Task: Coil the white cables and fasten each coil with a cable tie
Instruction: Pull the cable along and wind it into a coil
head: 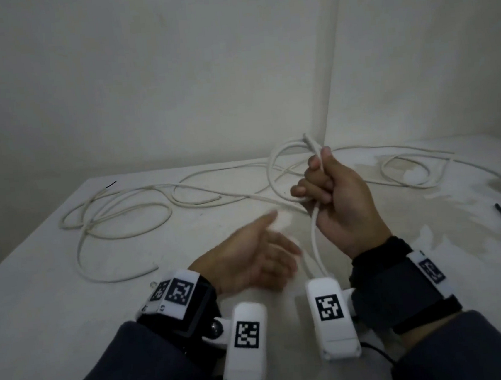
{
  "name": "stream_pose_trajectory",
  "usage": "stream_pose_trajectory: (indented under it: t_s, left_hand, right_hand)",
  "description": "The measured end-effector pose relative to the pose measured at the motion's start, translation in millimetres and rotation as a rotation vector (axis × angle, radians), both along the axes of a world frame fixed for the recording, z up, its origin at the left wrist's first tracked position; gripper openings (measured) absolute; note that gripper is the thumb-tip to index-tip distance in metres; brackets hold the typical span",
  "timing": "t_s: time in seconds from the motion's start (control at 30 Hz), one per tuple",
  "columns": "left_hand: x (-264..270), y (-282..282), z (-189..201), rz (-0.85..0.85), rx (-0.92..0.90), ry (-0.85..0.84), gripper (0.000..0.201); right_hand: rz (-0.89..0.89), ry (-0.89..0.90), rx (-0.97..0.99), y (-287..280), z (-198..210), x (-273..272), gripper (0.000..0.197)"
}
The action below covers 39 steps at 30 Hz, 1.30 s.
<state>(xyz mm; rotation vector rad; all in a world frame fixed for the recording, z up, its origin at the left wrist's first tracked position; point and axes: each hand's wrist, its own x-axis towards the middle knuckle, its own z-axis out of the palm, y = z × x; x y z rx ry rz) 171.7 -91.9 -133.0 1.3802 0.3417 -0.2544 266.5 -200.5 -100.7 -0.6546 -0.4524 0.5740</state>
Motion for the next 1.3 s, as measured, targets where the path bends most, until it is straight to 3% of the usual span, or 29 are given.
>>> stream_pose_trajectory:
  t_s: [0.07, 0.1, 0.4, 0.6, 0.73, 0.87, 1.0, 1.13, 1.3]
  left_hand:
    - [-1.3, -12.1, 1.0, -0.278, 0.120, 0.124, 0.072]
    - [-0.4, -16.5, 0.8, -0.308, 0.141, 0.149, 0.073]
    - [3.8, -14.2, -8.4, -0.210, -0.003, 0.085, 0.037]
    - [5.0, -15.5, -5.9, -0.284, -0.093, 0.078, 0.034]
    - [4.0, -20.4, -3.2, -0.165, -0.095, 0.093, 0.037]
    - [8.1, -22.7, -2.0, 0.091, -0.183, 0.107, 0.028]
    - [11.2, -15.5, -7.0, 0.436, -0.340, -0.033, 0.004]
    - [16.0, 8.6, -11.7, 0.622, -0.377, -0.241, 0.016]
    - [10.3, 25.2, -9.9, 0.764, -0.684, -0.350, 0.022]
  right_hand:
    - [0.023, 0.051, 0.087, -1.8, 2.6, 0.2, 0.037]
    - [0.043, 0.066, 0.113, -1.4, 2.6, -0.5, 0.037]
    - [0.157, 0.101, 0.168, 0.5, -0.5, -3.4, 0.037]
    - [0.173, 0.091, 0.143, 0.6, -1.2, -2.6, 0.037]
    - [0.152, 0.046, 0.104, -5.0, 1.9, 0.9, 0.036]
    - [0.133, 0.062, 0.129, -13.7, 5.2, 8.3, 0.034]
    - [0.189, 0.052, 0.131, -13.4, 7.3, 5.8, 0.033]
    - [0.142, 0.026, -0.015, 0.3, -1.2, -3.3, 0.033]
    - [0.002, 0.226, -0.064, 12.2, -16.0, -0.6, 0.034]
